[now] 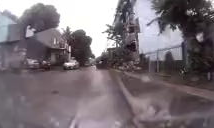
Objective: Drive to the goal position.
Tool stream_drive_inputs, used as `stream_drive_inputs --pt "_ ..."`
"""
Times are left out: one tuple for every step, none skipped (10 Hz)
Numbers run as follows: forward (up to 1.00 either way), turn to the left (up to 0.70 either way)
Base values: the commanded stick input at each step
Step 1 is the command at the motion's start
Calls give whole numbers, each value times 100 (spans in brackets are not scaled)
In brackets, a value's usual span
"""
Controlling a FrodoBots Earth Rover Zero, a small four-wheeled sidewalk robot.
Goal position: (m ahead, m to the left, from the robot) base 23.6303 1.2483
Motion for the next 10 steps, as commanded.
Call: stream_drive_inputs --pt "100 27" --pt "100 24" --pt "100 5" --pt "100 0" --pt "100 0" --pt "100 0" --pt "100 0" --pt "100 0" --pt "100 0" --pt "100 0"
